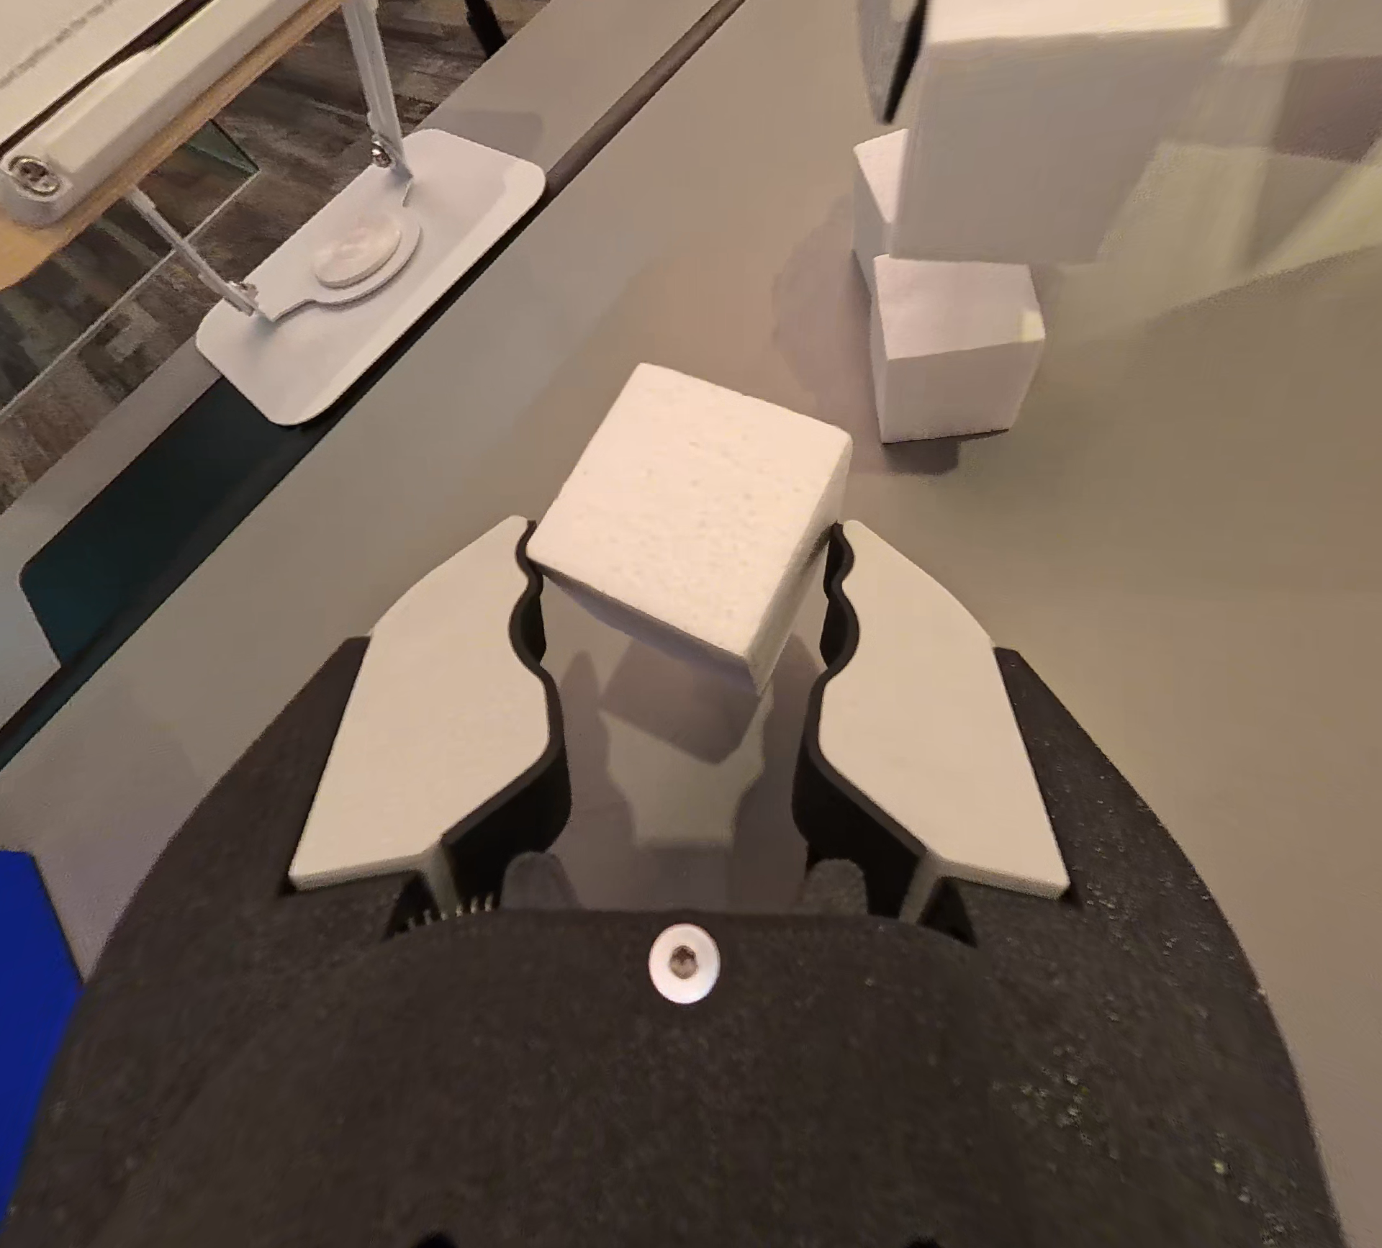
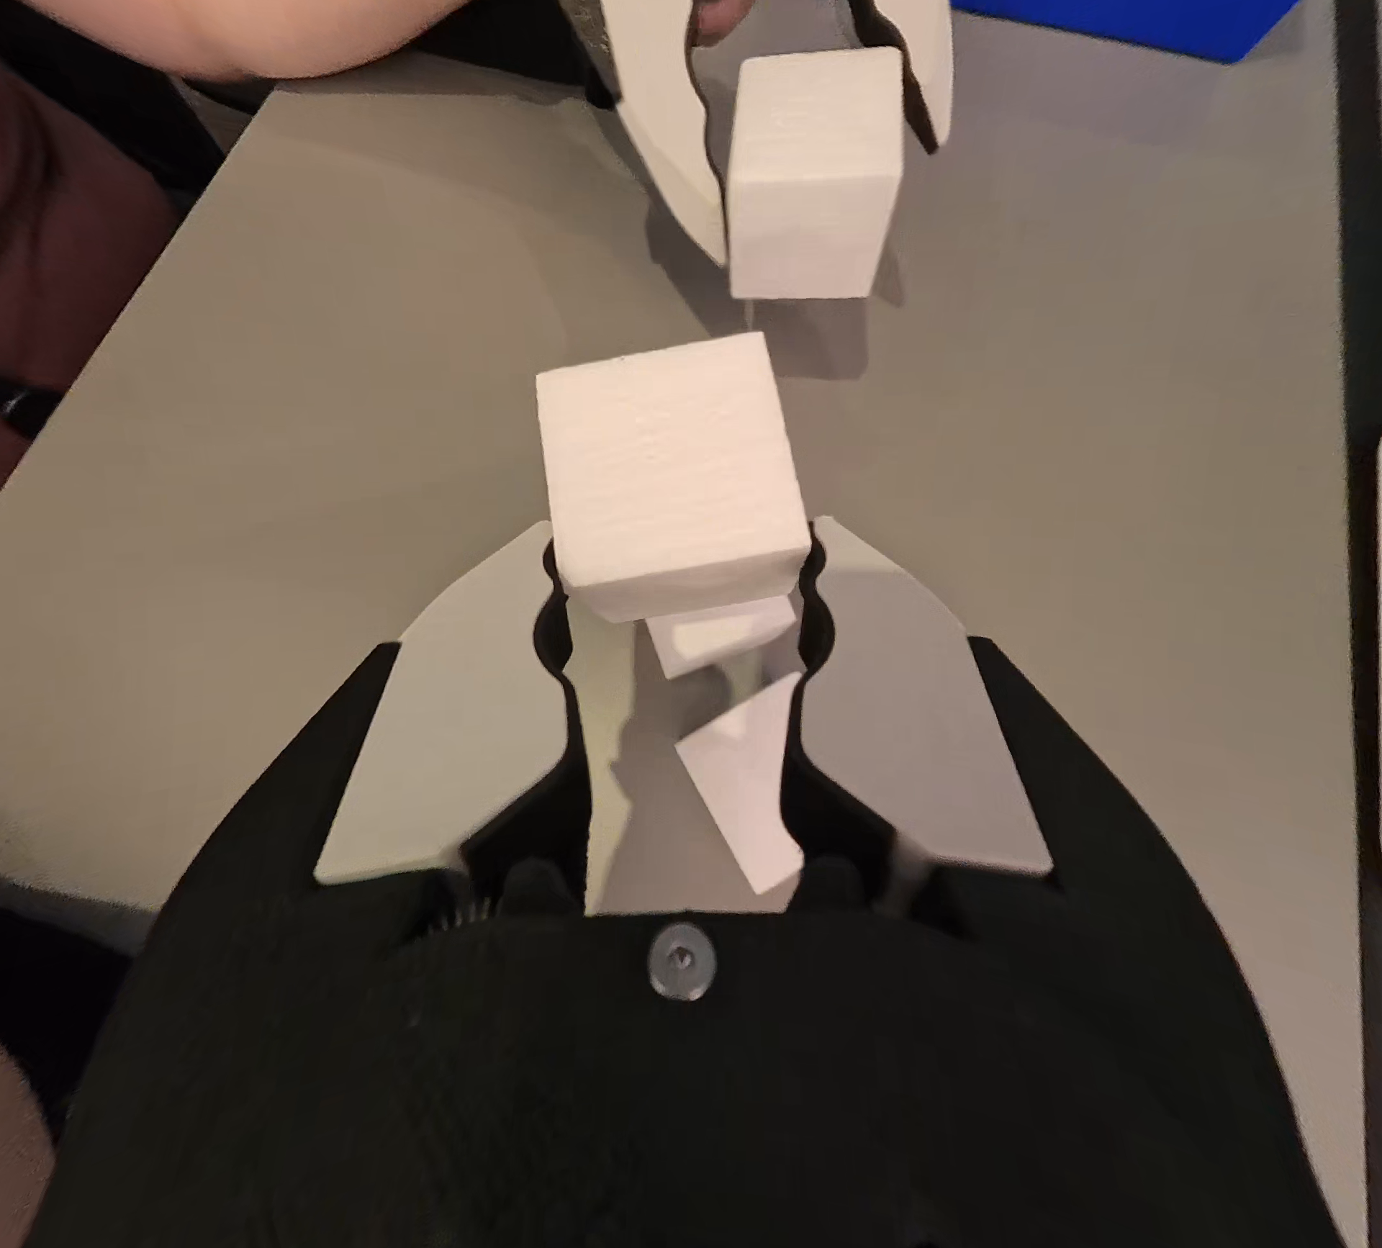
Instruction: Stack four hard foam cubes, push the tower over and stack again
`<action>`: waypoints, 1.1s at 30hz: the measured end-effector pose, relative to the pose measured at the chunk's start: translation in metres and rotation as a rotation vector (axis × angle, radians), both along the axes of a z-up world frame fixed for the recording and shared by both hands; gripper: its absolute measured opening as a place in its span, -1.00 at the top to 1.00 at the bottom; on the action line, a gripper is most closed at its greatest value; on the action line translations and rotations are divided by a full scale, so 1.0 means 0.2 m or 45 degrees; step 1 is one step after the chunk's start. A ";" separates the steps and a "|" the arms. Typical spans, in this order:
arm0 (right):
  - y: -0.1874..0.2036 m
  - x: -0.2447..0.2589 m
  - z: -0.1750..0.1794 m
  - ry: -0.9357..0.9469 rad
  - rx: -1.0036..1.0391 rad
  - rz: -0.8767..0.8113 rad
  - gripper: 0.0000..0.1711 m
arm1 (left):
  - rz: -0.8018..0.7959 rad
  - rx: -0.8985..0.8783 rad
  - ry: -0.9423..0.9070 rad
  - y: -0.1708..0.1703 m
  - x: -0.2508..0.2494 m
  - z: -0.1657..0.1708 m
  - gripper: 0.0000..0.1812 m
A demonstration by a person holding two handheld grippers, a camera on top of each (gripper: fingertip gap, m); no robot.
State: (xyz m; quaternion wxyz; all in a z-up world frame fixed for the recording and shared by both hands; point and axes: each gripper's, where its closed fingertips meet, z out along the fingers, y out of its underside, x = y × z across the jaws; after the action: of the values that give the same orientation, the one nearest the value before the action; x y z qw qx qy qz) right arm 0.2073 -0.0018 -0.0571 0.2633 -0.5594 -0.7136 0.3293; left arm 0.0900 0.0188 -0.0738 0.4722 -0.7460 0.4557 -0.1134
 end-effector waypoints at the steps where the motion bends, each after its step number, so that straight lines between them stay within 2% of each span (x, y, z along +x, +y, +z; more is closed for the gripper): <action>1: 0.01 0.01 -0.02 -0.022 -0.028 0.018 0.29 | -0.006 -0.005 0.003 -0.01 0.01 0.00 0.20; 12: 0.02 0.00 -0.13 -0.130 -0.052 0.179 0.29 | -0.031 -0.024 -0.022 -0.03 0.04 0.01 0.20; 27: 0.03 0.00 -0.19 -0.132 -0.117 0.184 0.28 | -0.027 -0.050 -0.045 -0.03 0.05 0.00 0.20; 33: 0.04 0.04 -0.12 -0.078 -0.108 0.128 0.12 | -0.045 -0.054 -0.121 -0.06 0.07 0.05 0.20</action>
State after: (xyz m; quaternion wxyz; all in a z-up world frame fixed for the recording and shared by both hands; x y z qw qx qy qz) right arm 0.2148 0.0069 -0.0817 0.2005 -0.5433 -0.7340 0.3549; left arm 0.1043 0.0078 -0.0635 0.4754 -0.7414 0.4434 -0.1665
